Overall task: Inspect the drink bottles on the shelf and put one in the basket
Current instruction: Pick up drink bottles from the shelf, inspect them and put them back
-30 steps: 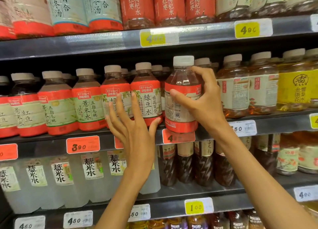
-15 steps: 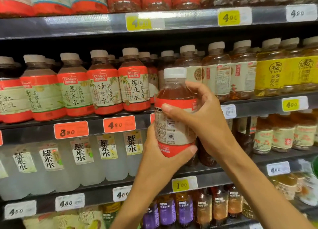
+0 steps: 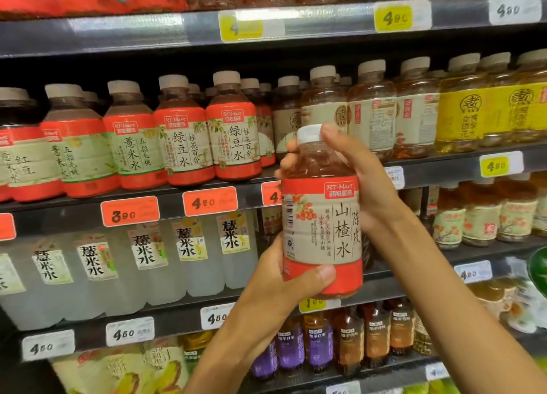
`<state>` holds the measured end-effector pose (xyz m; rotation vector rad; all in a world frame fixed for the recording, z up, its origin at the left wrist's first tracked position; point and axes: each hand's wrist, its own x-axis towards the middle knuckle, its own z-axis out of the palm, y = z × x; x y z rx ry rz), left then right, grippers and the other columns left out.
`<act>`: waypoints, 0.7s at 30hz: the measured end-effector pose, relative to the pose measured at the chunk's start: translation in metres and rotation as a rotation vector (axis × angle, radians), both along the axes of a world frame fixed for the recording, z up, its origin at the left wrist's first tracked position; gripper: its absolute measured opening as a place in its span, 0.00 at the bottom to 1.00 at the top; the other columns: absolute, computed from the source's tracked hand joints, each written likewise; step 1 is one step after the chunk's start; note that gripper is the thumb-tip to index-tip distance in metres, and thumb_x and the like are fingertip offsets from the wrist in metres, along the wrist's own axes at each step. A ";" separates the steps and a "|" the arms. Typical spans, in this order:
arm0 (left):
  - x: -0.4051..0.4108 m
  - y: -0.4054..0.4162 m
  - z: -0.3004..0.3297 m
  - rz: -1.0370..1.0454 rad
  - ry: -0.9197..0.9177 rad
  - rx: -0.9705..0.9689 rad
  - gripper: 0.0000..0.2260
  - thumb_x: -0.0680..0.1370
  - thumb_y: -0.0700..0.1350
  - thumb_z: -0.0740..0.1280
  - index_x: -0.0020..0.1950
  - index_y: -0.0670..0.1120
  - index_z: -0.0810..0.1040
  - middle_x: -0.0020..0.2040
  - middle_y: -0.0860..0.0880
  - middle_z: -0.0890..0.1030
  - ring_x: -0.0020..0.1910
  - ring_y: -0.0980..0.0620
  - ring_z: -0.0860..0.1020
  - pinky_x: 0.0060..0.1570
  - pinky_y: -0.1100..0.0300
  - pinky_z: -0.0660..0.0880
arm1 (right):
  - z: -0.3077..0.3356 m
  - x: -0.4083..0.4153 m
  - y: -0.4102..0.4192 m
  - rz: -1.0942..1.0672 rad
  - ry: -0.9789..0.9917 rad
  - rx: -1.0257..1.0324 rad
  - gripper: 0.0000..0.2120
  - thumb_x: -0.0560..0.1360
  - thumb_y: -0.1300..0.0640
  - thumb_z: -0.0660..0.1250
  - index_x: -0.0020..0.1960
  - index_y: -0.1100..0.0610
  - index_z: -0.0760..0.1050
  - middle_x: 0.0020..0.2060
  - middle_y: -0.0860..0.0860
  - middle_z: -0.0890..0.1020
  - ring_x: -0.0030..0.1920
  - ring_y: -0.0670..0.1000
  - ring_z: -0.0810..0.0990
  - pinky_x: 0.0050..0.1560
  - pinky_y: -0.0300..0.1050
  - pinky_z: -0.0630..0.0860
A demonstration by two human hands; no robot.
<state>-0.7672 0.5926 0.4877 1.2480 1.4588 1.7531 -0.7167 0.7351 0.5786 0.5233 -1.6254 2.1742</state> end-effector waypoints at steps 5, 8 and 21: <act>0.003 0.001 0.004 0.103 0.135 -0.021 0.39 0.60 0.56 0.77 0.68 0.63 0.64 0.61 0.64 0.78 0.59 0.65 0.77 0.52 0.72 0.75 | -0.005 0.011 0.005 -0.420 0.008 0.141 0.14 0.75 0.47 0.65 0.48 0.58 0.80 0.43 0.54 0.86 0.45 0.53 0.84 0.48 0.45 0.81; 0.013 0.016 0.000 0.245 0.190 -0.026 0.38 0.54 0.59 0.77 0.62 0.65 0.67 0.55 0.63 0.80 0.52 0.67 0.78 0.44 0.75 0.75 | -0.008 0.014 0.002 -0.531 -0.010 0.180 0.13 0.73 0.46 0.69 0.44 0.56 0.82 0.44 0.56 0.86 0.43 0.53 0.84 0.46 0.45 0.81; 0.061 0.054 -0.008 -0.078 -0.212 0.016 0.37 0.56 0.55 0.83 0.61 0.48 0.74 0.54 0.48 0.84 0.53 0.52 0.83 0.48 0.61 0.79 | 0.004 0.039 0.053 0.180 -0.108 0.045 0.12 0.73 0.50 0.64 0.48 0.59 0.75 0.38 0.53 0.82 0.45 0.54 0.82 0.51 0.48 0.78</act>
